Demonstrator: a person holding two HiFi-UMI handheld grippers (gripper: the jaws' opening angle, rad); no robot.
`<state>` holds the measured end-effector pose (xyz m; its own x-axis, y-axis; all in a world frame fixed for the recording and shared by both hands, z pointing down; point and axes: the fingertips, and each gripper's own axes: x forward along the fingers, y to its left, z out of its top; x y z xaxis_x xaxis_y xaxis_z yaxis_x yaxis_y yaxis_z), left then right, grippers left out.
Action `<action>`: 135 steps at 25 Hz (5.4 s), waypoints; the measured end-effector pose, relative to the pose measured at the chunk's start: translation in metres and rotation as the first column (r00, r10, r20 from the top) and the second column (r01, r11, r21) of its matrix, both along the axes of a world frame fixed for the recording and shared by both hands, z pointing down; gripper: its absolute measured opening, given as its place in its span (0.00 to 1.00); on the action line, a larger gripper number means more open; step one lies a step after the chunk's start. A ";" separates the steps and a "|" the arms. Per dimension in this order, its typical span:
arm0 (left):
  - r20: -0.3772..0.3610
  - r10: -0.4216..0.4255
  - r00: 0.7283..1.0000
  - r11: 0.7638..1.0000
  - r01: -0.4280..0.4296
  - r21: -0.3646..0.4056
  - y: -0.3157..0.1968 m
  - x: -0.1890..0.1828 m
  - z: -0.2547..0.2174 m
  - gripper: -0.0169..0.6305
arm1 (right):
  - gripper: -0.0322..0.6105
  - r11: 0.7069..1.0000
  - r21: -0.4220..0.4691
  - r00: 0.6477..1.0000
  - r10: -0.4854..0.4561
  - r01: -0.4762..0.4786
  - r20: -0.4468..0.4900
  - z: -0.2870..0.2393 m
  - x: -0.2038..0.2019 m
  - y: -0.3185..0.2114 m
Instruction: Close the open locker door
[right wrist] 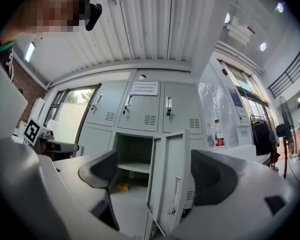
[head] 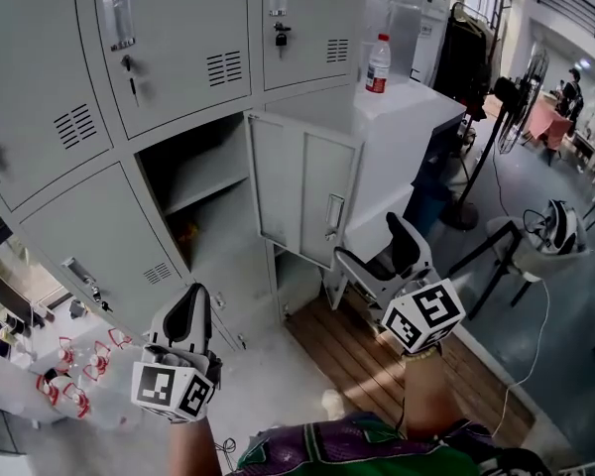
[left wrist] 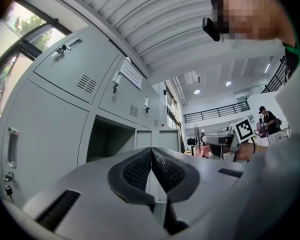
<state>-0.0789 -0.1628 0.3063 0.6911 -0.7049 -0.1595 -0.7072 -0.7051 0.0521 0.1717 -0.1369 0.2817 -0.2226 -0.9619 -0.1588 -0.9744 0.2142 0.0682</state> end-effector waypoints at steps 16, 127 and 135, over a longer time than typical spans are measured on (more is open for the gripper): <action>0.065 -0.087 0.994 0.996 0.089 -0.024 -0.007 0.026 0.006 0.06 | 0.74 0.990 -0.135 0.999 -0.038 0.035 -0.023 0.076 0.049 -0.070; 0.051 -0.257 0.965 0.959 0.261 -0.110 -0.027 -0.020 0.033 0.06 | 0.31 0.689 -0.234 0.698 -0.714 0.686 -0.054 0.117 -0.144 -0.108; 0.024 -0.267 0.963 0.956 0.268 -0.116 -0.027 -0.055 0.031 0.06 | 0.30 0.698 -0.215 0.713 -0.701 0.683 -0.013 0.116 -0.171 -0.121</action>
<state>-0.1343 -0.1894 0.3372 0.4757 -0.8776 -0.0596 -0.8698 -0.4794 0.1166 0.0003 -0.2577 0.3980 -0.8408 -0.5385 0.0548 -0.5375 0.8426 0.0330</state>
